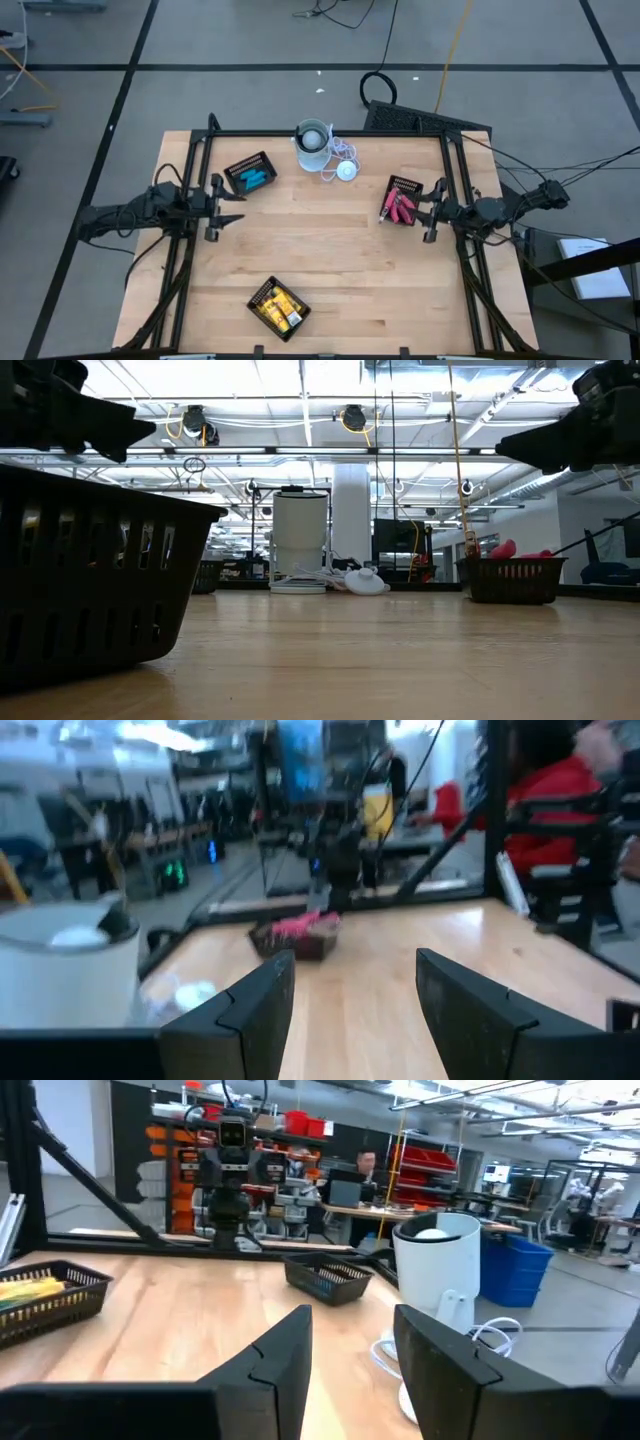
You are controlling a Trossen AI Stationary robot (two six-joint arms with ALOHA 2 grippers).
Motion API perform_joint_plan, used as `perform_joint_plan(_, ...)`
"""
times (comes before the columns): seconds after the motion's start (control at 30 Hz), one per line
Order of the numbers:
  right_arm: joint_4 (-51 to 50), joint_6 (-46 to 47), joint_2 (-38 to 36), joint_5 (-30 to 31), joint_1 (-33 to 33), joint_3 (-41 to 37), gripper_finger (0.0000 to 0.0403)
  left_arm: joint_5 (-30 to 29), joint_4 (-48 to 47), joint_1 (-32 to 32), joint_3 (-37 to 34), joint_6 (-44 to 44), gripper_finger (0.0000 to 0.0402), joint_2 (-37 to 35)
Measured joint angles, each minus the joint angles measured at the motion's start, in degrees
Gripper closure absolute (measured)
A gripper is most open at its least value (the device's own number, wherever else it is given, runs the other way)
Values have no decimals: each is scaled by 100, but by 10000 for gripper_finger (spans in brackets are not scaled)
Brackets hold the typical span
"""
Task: Pick & Place School Supplies
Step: Return to Home Position
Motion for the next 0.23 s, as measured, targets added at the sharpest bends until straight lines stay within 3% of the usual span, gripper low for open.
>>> perform_joint_plan(0.1,5,-5,0,-225,-15,0,265,345,552,123,-275,72,190,0)
perform_joint_plan(0.23,8,60,-2,-459,-10,1,267,606,601,270,-365,-64,190,-2)
